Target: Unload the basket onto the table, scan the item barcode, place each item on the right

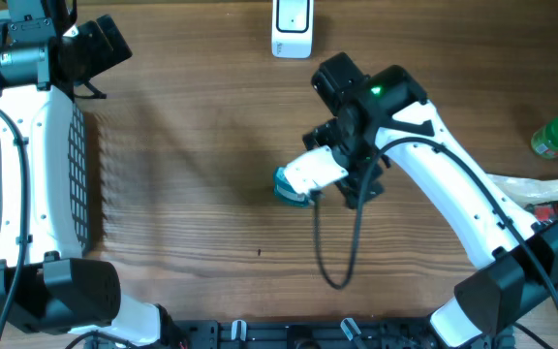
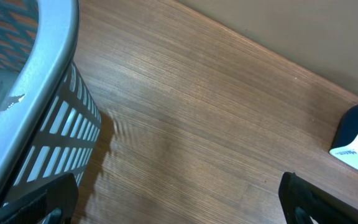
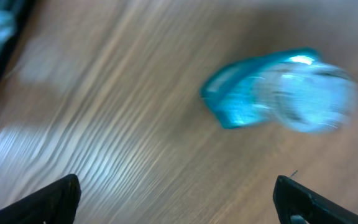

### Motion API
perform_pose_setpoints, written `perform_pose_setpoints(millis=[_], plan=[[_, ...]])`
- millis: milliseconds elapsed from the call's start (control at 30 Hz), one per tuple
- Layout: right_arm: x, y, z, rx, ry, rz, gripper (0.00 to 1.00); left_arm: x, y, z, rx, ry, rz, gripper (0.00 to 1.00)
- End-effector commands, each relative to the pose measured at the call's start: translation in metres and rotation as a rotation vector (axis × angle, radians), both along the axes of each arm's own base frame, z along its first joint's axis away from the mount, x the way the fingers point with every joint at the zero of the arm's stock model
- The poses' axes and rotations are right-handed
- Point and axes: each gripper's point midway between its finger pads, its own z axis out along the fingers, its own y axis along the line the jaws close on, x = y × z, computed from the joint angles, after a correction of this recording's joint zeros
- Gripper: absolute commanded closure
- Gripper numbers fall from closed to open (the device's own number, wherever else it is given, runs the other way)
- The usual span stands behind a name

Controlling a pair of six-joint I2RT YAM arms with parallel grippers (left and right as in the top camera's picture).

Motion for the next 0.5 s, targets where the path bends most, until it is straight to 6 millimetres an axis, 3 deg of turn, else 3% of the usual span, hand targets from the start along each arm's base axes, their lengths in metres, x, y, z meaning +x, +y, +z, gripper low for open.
perform_pose_setpoints(millis=[0,233,400,467], plan=[[-0.001,-0.012,0.01,0.011,-0.057,0.258,0.06,-0.002,0.001,-0.007,-0.016,0.022,0.014,0.0],[0.042,-0.018,0.011,0.006,-0.191,0.105,0.0,-0.005,0.0,-0.009,-0.019,0.034,0.014,0.0],[0.099,-0.013,0.024,0.125,-0.326,-0.251,0.0,-0.006,0.0,-0.01,-0.019,0.042,0.014,0.0],[0.131,-0.016,0.038,0.214,-0.385,-0.478,0.0,-0.007,0.0,-0.011,-0.02,0.045,0.014,0.0]])
